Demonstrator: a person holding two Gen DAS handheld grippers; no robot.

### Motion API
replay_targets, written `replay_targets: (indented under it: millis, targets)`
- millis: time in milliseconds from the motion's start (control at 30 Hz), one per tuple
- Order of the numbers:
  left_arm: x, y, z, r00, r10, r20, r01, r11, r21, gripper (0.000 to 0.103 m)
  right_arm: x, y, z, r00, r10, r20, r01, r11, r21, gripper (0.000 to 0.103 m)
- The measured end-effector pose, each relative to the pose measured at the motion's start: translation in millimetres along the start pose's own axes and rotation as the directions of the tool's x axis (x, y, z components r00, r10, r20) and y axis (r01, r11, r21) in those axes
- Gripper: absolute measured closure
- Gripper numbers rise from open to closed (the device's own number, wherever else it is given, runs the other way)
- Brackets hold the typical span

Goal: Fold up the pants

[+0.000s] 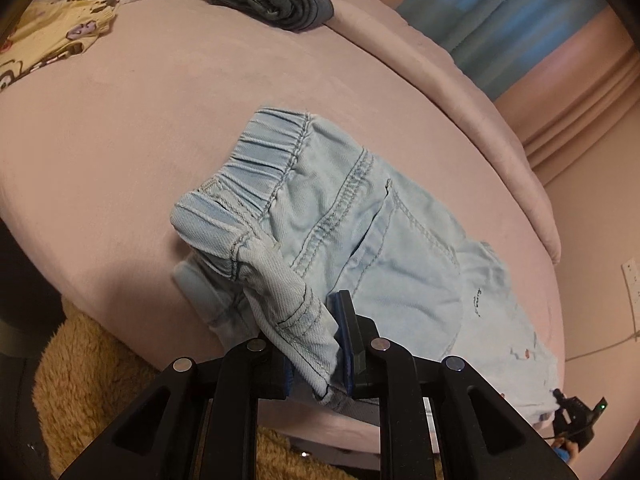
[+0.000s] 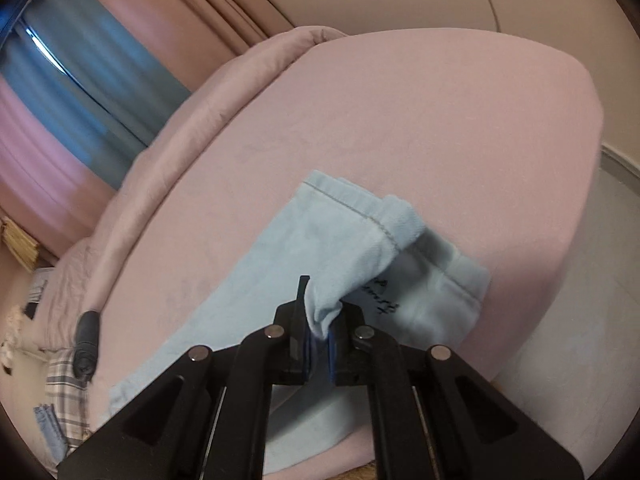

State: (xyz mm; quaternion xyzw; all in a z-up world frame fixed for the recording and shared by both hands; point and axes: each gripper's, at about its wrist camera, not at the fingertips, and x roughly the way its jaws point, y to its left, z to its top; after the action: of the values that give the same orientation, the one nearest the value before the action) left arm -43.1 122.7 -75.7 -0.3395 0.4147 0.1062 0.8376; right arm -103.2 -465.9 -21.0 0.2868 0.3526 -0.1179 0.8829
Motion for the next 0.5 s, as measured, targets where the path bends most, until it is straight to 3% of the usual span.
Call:
replay_targets:
  millis: [67,133,233,300,433,500]
  targets:
    - [-1,-3,-4,1.000,0.014,0.004,-0.014,0.999,0.034,0.084,5,-17,-7,1.000,-0.019,-0.022,0.019,0.999,0.034,0.096]
    - [0,-5,-4,1.000,0.025,0.003,-0.025,0.998,0.053,0.083,6,-32,-5,0.999,0.014,-0.029,-0.012,0.997,0.071,0.098]
    - [2,-5,1,1.000,0.016,-0.010,-0.016,0.999,0.039,0.083,-5,-26,-1,1.000,0.004,-0.014,-0.003,0.998,0.061,0.097]
    - [2,-4,1,1.000,0.012,-0.010,-0.011,0.999,0.034,0.081,-7,-10,0,1.000,-0.024,0.011,0.024,1.000,0.019,0.096]
    - [1,-4,-1,1.000,0.020,0.001,-0.020,0.999,0.049,0.080,-1,-20,0,0.993,-0.119,0.027,0.119,0.993,0.008,0.095]
    - [1,-3,-1,1.000,0.023,-0.002,-0.023,0.998,0.053,0.079,-3,-31,-2,0.990,-0.137,0.034,0.137,0.990,0.024,0.102]
